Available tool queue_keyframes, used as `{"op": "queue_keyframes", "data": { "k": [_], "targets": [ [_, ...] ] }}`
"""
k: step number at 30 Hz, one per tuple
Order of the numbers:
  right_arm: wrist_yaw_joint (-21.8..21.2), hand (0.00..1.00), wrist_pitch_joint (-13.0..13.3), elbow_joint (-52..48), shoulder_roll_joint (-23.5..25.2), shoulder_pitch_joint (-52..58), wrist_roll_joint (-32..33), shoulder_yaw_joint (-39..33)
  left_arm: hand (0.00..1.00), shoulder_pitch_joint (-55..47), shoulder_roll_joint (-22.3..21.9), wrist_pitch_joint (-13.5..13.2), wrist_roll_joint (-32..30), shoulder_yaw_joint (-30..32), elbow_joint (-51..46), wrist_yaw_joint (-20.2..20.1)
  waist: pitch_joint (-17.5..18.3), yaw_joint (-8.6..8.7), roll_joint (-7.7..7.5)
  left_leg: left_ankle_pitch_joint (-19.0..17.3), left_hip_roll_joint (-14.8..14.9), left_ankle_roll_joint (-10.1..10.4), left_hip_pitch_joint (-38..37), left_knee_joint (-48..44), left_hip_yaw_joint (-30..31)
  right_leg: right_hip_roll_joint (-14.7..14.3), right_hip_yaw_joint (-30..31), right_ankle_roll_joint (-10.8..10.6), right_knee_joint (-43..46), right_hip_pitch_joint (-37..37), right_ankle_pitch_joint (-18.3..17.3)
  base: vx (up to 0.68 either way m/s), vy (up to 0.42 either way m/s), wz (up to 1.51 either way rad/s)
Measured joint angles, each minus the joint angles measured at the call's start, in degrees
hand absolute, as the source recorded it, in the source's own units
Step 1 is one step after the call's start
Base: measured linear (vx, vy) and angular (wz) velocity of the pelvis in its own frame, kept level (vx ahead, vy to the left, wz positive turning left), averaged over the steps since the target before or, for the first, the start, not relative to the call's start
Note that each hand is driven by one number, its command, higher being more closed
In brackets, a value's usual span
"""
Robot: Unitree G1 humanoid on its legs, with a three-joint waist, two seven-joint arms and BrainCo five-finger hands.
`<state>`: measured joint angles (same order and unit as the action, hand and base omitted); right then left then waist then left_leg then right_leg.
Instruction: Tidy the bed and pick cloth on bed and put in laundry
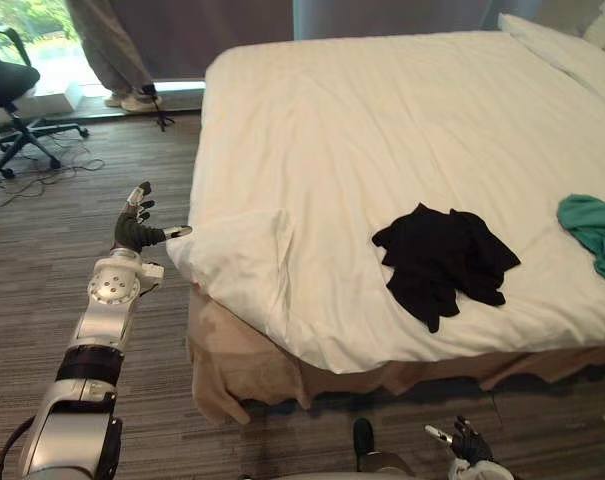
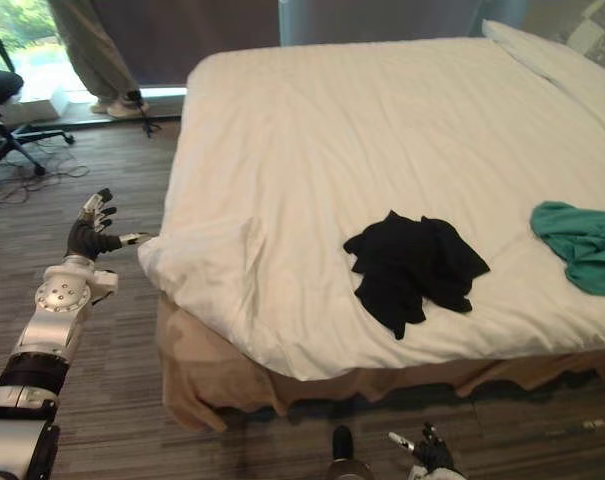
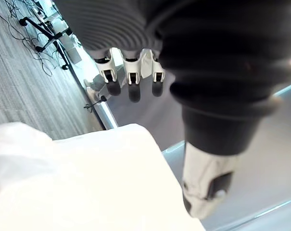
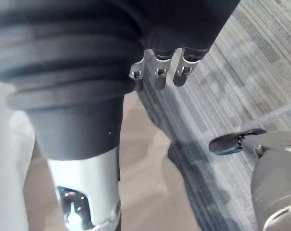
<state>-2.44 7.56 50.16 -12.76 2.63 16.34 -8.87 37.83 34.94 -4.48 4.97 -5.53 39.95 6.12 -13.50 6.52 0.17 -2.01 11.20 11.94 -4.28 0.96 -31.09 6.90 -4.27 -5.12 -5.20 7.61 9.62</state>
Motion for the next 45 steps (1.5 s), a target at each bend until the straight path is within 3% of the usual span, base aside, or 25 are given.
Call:
{"op": "queue_keyframes", "data": {
  "k": [5,6,10,17,20,23,24,28,31,33,37,38,39,41,42,45],
  "targets": [
    [-0.8,0.0,0.7,-2.1,-0.5,-3.7,2.6,2.8,0.0,5.4,-2.4,0.5,-3.4,-3.6,4.7,0.6,-5.0,0.81,-1.5,-0.1,0.2,-0.2,3.3,-2.2,-1.3,0.0,2.5,-0.1,0.0,3.5,1.8,-0.06,-0.042,-0.16],
    [-0.9,0.0,0.8,-2.1,-0.5,-4.4,2.8,3.1,1.0,6.1,-2.7,0.5,-4.0,-4.0,5.0,1.0,-5.6,0.99,-1.71,-0.1,0.2,-0.2,3.6,-2.3,-1.3,0.0,2.8,-0.2,0.0,3.9,2.1,-0.08,-0.052,-0.09],
    [-1.5,0.0,0.8,-2.1,-0.5,-8.9,4.1,5.2,1.0,11.0,-4.3,0.5,-10.3,-6.7,5.9,2.9,-8.9,1.12,-2.62,-0.5,0.3,-0.8,6.2,-4.3,-1.4,0.2,4.6,-0.9,0.0,6.0,2.8,-0.06,-0.038,-0.04],
    [-2.4,0.0,0.6,-2.1,-0.9,-14.0,4.5,7.8,1.0,14.0,-3.2,2.0,-20.2,-13.2,6.5,3.5,-9.3,0.69,-2.51,-0.5,0.1,-0.9,8.0,-4.9,-2.8,0.3,5.8,-1.3,0.0,8.1,3.2,-0.03,-0.024,-0.05],
    [-2.6,0.0,-0.3,-1.8,-0.8,-13.6,4.3,8.0,1.0,11.2,-2.9,1.7,-22.6,-14.4,4.2,3.4,-9.2,0.6,-2.44,-0.5,-0.3,-0.9,5.9,-3.7,-3.0,0.3,5.7,-1.7,0.0,6.6,3.0,0.02,0.008,-0.06],
    [-2.6,0.0,-0.4,-1.6,-1.1,-11.4,4.3,6.3,1.0,3.1,-3.4,1.1,-22.7,-15.0,-0.3,3.2,-7.9,0.56,-1.23,-0.6,-0.8,-0.8,2.2,-1.7,-2.7,0.6,4.1,-2.9,0.0,3.0,1.9,0.05,0.034,0.08],
    [-2.6,0.0,-0.6,-1.0,-1.1,-10.2,4.3,4.9,0.0,-0.9,-3.9,0.9,-22.4,-14.7,-2.4,3.2,-6.6,0.5,-0.64,-0.6,-1.1,-0.9,1.6,-1.1,-2.3,1.1,3.0,-2.8,0.0,2.3,1.2,0.08,0.047,0.24],
    [-2.1,0.0,-2.4,4.9,-1.3,-6.0,6.2,-0.4,0.0,-15.2,-7.1,-0.4,-21.6,-9.7,-6.0,3.2,-1.4,-0.63,1.18,-0.9,-1.2,-0.8,-0.9,0.2,-0.6,1.2,-1.1,-2.6,0.0,-1.2,-0.1,0.09,0.023,0.29],
    [-1.0,0.0,-4.0,7.4,-1.3,-2.7,9.7,-7.0,0.0,-27.2,-9.0,-0.7,-21.1,0.2,-3.8,4.1,2.4,-1.92,1.59,-1.2,-0.8,-0.9,-3.6,0.3,1.0,1.2,-4.7,-2.8,0.0,-5.0,-0.9,0.08,-0.001,0.31],
    [0.5,0.0,-4.8,9.8,-1.4,-0.9,13.1,-17.0,0.0,-35.2,-10.7,-0.3,-19.7,14.2,3.8,9.9,5.4,-3.48,1.01,-1.8,-0.8,-0.9,-4.8,0.5,1.9,1.3,-7.1,-2.0,0.0,-6.8,-1.8,0.04,-0.012,0.23],
    [5.5,0.0,-5.2,12.1,-2.1,0.5,14.4,-27.7,0.0,-43.8,-13.7,1.9,-18.3,30.8,12.7,15.3,8.8,-4.75,-0.43,-2.7,-0.7,-1.0,-5.7,1.0,1.8,1.4,-8.6,-2.0,0.0,-7.9,-2.7,-0.01,-0.017,0.11],
    [7.8,0.0,-5.5,13.0,-3.2,1.4,15.4,-32.9,0.0,-46.6,-14.4,3.3,-17.0,38.3,15.7,18.4,10.0,-5.48,-0.65,-2.9,-0.8,-1.0,-5.8,0.9,1.9,1.6,-9.6,-1.9,-0.1,-8.3,-3.2,0.0,-0.023,0.09],
    [8.4,0.0,-5.5,13.7,-4.0,1.5,15.4,-35.2,0.0,-47.5,-14.7,3.6,-16.7,41.0,16.4,19.6,10.6,-5.67,-1.11,-2.9,-0.8,-1.1,-5.8,0.9,2.0,1.6,-10.0,-1.9,-0.1,-8.5,-3.2,-0.01,-0.026,0.23],
    [12.7,0.0,-5.9,15.7,-8.5,2.1,15.1,-46.5,0.0,-50.8,-15.4,4.3,-14.5,52.8,18.9,24.2,12.6,-6.43,-1.19,-3.3,-1.1,-1.2,-5.8,1.0,2.8,2.1,-11.1,-2.1,-0.1,-9.2,-3.8,-0.02,-0.013,0.3],
    [16.3,1.0,-5.9,16.8,-12.7,1.6,15.0,-53.7,0.0,-53.0,-15.6,4.6,-13.7,59.0,20.6,26.3,13.5,-6.66,-1.03,-3.6,-1.3,-1.3,-5.7,1.0,3.6,2.4,-11.8,-2.1,-0.1,-9.7,-4.1,-0.02,-0.008,0.21],
    [20.7,1.0,-5.5,17.0,-17.9,-0.8,13.2,-59.6,0.0,-55.2,-16.6,4.7,-12.5,62.6,22.3,27.6,14.4,-6.75,-1.01,-3.8,-1.4,-1.4,-5.5,1.2,4.0,2.6,-12.4,-2.1,-0.2,-9.7,-4.1,-0.03,-0.018,0.11]
  ]
}}
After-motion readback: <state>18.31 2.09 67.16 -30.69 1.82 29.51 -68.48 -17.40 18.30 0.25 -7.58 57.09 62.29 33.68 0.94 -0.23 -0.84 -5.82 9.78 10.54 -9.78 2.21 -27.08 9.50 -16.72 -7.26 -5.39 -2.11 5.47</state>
